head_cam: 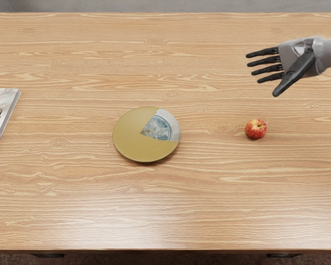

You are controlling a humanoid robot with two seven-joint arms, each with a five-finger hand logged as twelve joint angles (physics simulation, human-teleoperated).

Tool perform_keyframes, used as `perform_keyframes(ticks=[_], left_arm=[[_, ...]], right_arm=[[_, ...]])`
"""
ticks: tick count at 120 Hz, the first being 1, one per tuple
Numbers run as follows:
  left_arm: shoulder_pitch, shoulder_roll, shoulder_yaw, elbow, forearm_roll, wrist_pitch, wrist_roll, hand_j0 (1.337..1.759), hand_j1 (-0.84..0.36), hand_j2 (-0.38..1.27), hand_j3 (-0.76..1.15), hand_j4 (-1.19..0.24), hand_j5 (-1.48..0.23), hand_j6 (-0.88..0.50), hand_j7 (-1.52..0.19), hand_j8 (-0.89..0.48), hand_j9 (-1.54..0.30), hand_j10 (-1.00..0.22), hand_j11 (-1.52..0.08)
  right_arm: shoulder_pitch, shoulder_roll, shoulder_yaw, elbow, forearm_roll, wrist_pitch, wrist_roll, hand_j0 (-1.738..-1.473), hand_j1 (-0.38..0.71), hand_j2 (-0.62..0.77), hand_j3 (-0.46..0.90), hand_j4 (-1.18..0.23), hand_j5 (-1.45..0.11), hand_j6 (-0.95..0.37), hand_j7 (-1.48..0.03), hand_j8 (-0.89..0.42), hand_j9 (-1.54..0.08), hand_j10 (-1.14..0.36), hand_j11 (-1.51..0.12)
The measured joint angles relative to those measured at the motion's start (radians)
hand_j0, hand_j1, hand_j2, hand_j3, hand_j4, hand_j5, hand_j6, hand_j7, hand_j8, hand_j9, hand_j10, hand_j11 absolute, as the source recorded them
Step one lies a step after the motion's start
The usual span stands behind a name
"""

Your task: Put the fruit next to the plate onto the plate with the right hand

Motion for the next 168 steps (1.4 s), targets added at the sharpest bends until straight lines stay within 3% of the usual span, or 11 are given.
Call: perform_keyframes(ticks=[20, 29, 37, 48, 61, 73, 85, 104, 124, 153, 168], left_arm=[[0.0, 0.0, 0.0, 0.0, 0.0, 0.0, 0.0, 1.658, 0.35, 0.0, 0.0, 0.0, 0.0, 0.0, 0.0, 0.0, 0.0, 0.0, 0.0], [0.0, 0.0, 0.0, 0.0, 0.0, 0.0, 0.0, 1.658, 0.35, 0.0, 0.0, 0.0, 0.0, 0.0, 0.0, 0.0, 0.0, 0.0, 0.0], [0.0, 0.0, 0.0, 0.0, 0.0, 0.0, 0.0, 1.658, 0.35, 0.0, 0.0, 0.0, 0.0, 0.0, 0.0, 0.0, 0.0, 0.0, 0.0], [0.0, 0.0, 0.0, 0.0, 0.0, 0.0, 0.0, 1.658, 0.35, 0.0, 0.0, 0.0, 0.0, 0.0, 0.0, 0.0, 0.0, 0.0, 0.0], [0.0, 0.0, 0.0, 0.0, 0.0, 0.0, 0.0, 1.658, 0.35, 0.0, 0.0, 0.0, 0.0, 0.0, 0.0, 0.0, 0.0, 0.0, 0.0], [0.0, 0.0, 0.0, 0.0, 0.0, 0.0, 0.0, 1.658, 0.35, 0.0, 0.0, 0.0, 0.0, 0.0, 0.0, 0.0, 0.0, 0.0, 0.0], [0.0, 0.0, 0.0, 0.0, 0.0, 0.0, 0.0, 1.658, 0.35, 0.0, 0.0, 0.0, 0.0, 0.0, 0.0, 0.0, 0.0, 0.0, 0.0], [0.0, 0.0, 0.0, 0.0, 0.0, 0.0, 0.0, 1.658, 0.35, 0.0, 0.0, 0.0, 0.0, 0.0, 0.0, 0.0, 0.0, 0.0, 0.0], [0.0, 0.0, 0.0, 0.0, 0.0, 0.0, 0.0, 1.658, 0.35, 0.0, 0.0, 0.0, 0.0, 0.0, 0.0, 0.0, 0.0, 0.0, 0.0], [0.0, 0.0, 0.0, 0.0, 0.0, 0.0, 0.0, 1.658, 0.35, 0.0, 0.0, 0.0, 0.0, 0.0, 0.0, 0.0, 0.0, 0.0, 0.0], [0.0, 0.0, 0.0, 0.0, 0.0, 0.0, 0.0, 1.658, 0.35, 0.0, 0.0, 0.0, 0.0, 0.0, 0.0, 0.0, 0.0, 0.0, 0.0]], right_arm=[[-0.002, -0.004, 0.0, 0.0, -0.005, 0.0, 0.0, -1.658, -0.33, 0.0, 0.0, -0.02, -0.02, -0.02, -0.02, -0.02, -0.02, -0.02, -0.02], [0.053, -0.028, -0.032, 0.001, -0.006, 0.0, 0.0, -1.658, -0.32, 0.0, 0.0, -0.02, -0.03, -0.02, -0.03, -0.02, -0.03, -0.02, -0.03], [0.206, 0.004, -0.23, 0.018, -0.007, 0.0, 0.0, -1.658, -0.32, 0.0, 0.0, -0.02, -0.03, -0.02, -0.03, -0.02, -0.03, -0.02, -0.03], [0.425, 0.168, -0.604, 0.035, -0.007, -0.014, 0.0, -1.658, -0.32, -0.01, 0.0, -0.02, -0.03, -0.02, -0.03, -0.02, -0.03, -0.02, -0.03], [0.542, 0.313, -0.835, 0.088, -0.061, -0.271, 0.0, -1.658, -0.32, 0.0, 0.0, -0.02, -0.03, -0.02, -0.03, -0.02, -0.03, -0.02, -0.03], [0.517, 0.364, -0.845, 0.114, -0.149, -0.445, 0.0, -1.658, -0.32, 0.0, 0.0, -0.02, -0.03, -0.02, -0.03, -0.02, -0.03, -0.02, -0.03], [0.421, 0.404, -0.811, 0.124, -0.218, -0.555, 0.0, -1.658, -0.32, -0.01, 0.0, -0.03, -0.03, -0.03, -0.03, -0.03, -0.03, -0.03, -0.03], [0.274, 0.458, -0.735, 0.129, -0.313, -0.678, 0.0, -1.658, -0.3, -0.01, 0.0, -0.04, -0.06, -0.05, -0.06, -0.04, -0.06, -0.04, -0.06], [0.197, 0.481, -0.707, 0.13, -0.352, -0.777, 0.0, -1.658, -0.22, -0.02, 0.0, -0.11, -0.14, -0.11, -0.14, -0.11, -0.14, -0.11, -0.14], [0.191, 0.475, -0.705, 0.211, -0.365, -0.89, 0.0, -1.658, -0.17, -0.03, 0.0, -0.16, -0.2, -0.16, -0.2, -0.16, -0.2, -0.15, -0.2], [0.26, 0.403, -0.754, 0.344, -0.361, -1.001, 0.0, -1.658, -0.15, -0.03, 0.0, -0.16, -0.21, -0.17, -0.21, -0.16, -0.21, -0.16, -0.21]])
